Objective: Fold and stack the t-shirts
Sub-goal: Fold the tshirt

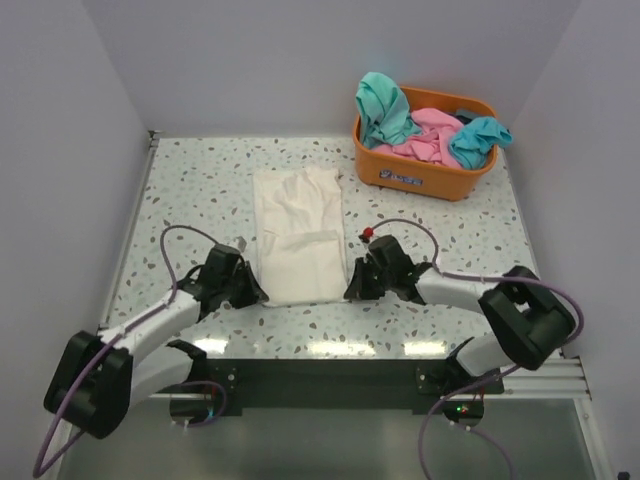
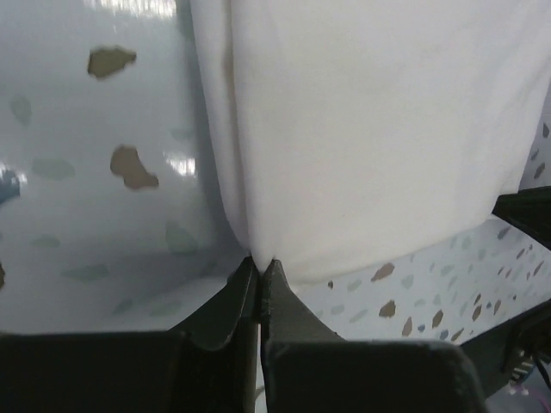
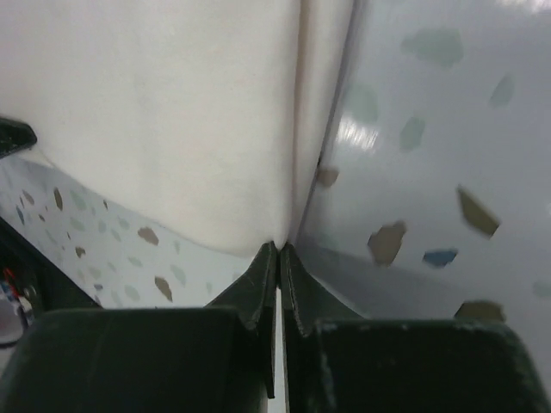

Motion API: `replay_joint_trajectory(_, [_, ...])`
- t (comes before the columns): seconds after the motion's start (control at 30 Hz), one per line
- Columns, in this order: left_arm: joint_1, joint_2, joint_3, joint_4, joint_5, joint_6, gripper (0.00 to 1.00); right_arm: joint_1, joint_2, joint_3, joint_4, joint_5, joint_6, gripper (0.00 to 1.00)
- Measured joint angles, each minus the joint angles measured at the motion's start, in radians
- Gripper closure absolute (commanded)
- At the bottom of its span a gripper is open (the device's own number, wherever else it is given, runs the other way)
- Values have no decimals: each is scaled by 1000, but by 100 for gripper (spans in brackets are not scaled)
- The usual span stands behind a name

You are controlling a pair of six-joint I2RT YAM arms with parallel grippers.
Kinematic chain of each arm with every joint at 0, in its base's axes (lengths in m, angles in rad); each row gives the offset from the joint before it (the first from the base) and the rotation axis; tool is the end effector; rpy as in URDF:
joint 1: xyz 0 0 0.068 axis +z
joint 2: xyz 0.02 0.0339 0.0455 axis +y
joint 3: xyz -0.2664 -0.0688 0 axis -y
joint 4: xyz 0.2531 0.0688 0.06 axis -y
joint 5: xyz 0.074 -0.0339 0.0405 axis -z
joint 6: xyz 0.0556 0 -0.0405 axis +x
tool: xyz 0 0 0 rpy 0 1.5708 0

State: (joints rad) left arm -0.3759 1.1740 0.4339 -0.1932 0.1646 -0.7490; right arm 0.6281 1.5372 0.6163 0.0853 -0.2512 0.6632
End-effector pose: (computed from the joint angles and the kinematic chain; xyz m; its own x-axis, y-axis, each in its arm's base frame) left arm 0.2023 -0.0896 0.1293 -0.8558 -0.3844 -0.3462 -0.1773 0.8467 -0.5017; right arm 0.2328 0.1861 0.1197 -0.9064 0.0788 -0.4151 -0.1854 0.8087 0.5582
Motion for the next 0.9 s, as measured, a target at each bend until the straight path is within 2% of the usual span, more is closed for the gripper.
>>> replay_joint_trajectory(0.17, [-50,-349,-102,-211,26,-47,100,163,-250,-119,-142,44,39,100])
replay_joint_trajectory(0.27, [-53,-544,-118,-314,67,-82,100,216,-443,-136,-264,91,80,100])
replay_joint_trajectory(0.33, [-55,-639,-117,-352,92,-106,100,223,-541,-122,-319,129,93,100])
replay_joint_trajectory(0.4, [-56,-667,-107,-373,108,-125,100,224,-584,-93,-359,155,95,100])
replay_joint_trajectory(0.53, [-56,-600,-28,-400,102,-130,100,224,-582,0,-432,213,83,100])
replay_joint_trajectory(0.7, [-56,-383,193,-384,33,-111,100,206,-518,172,-497,328,30,100])
replay_joint_trajectory(0.9, [-5,-150,387,-290,-4,-61,100,81,-415,315,-473,363,-24,100])
